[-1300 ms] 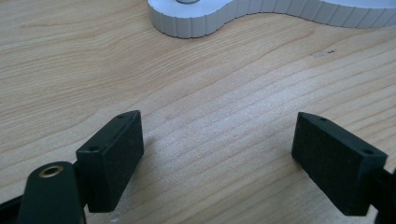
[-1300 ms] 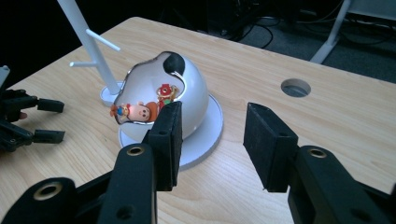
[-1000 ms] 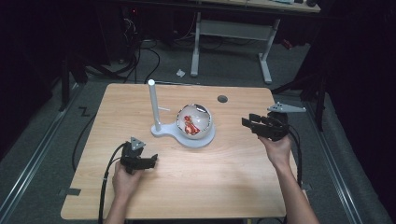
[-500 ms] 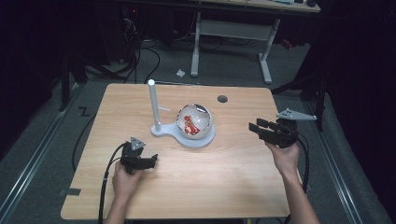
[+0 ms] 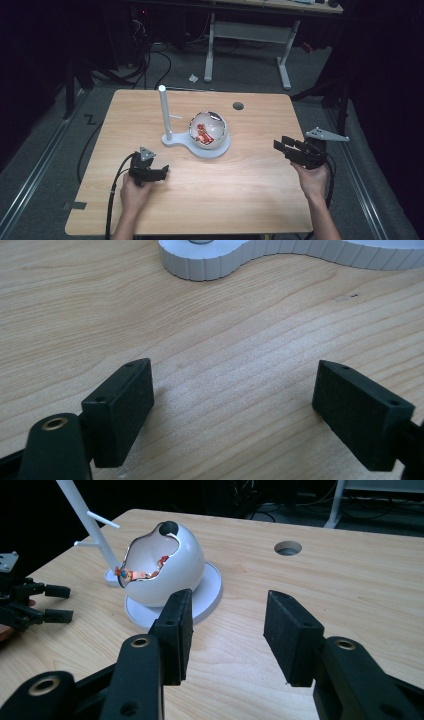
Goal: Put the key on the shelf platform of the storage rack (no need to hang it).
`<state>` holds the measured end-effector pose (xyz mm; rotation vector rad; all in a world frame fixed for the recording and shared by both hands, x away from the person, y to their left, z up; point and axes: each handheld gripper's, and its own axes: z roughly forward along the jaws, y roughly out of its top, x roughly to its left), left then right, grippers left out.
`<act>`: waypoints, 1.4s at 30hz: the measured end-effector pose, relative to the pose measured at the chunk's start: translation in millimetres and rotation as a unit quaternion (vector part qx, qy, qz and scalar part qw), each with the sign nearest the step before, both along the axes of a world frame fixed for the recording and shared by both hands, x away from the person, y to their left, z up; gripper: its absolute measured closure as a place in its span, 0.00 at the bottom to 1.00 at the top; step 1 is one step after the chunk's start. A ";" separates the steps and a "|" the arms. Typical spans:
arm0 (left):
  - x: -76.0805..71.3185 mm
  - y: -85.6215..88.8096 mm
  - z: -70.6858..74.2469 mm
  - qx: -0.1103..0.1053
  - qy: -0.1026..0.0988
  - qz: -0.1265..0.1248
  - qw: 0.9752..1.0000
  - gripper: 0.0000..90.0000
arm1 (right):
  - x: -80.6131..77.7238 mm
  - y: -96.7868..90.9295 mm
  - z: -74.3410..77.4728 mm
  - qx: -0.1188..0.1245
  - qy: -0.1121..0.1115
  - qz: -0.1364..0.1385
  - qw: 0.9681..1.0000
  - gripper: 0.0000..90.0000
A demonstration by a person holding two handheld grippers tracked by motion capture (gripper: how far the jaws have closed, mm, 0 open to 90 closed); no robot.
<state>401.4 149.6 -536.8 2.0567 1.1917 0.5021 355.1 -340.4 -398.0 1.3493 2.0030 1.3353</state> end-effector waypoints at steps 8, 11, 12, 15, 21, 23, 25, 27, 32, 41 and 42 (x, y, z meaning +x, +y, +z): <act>0.0 0.0 0.0 0.000 0.000 0.000 1.000 0.19 | -7.1 1.9 -11.6 0.007 0.002 0.006 1.000 0.60; 0.0 0.0 0.0 0.000 0.000 0.000 1.000 0.19 | -8.4 3.5 -21.8 0.012 0.012 0.005 1.000 0.60; 0.0 0.0 0.0 0.000 0.000 0.000 1.000 0.19 | -8.4 3.5 -21.8 0.012 0.012 0.005 1.000 0.60; 0.0 0.0 0.0 0.000 0.000 0.000 1.000 0.19 | -9.5 5.1 -29.5 0.009 0.015 0.004 1.000 0.60; 0.0 0.0 0.0 0.000 0.000 0.000 1.000 0.19 | -5.7 12.2 -43.1 0.010 0.025 0.007 1.000 0.60; 0.0 0.0 0.0 0.000 0.000 0.000 1.000 0.19 | -4.6 15.0 -46.1 0.012 0.027 0.010 1.000 0.60; 0.0 0.0 0.0 0.000 0.000 0.000 1.000 0.19 | -3.2 17.9 -49.6 0.012 0.029 0.010 0.999 0.60; 0.0 0.0 0.0 0.000 0.000 0.000 1.000 0.19 | -1.7 20.0 -53.4 0.011 0.033 0.012 0.999 0.60; 0.0 -0.1 0.0 0.000 0.000 0.000 1.000 0.19 | -0.5 22.4 -60.1 0.009 0.038 0.011 0.999 0.59; 0.0 0.0 0.0 0.000 0.000 0.000 1.000 0.19 | 1.9 25.6 -78.3 -0.001 0.051 0.007 0.999 0.58; 0.0 0.0 0.0 0.000 0.000 0.000 1.000 0.19 | 1.8 26.0 -79.8 -0.002 0.056 0.005 0.998 0.57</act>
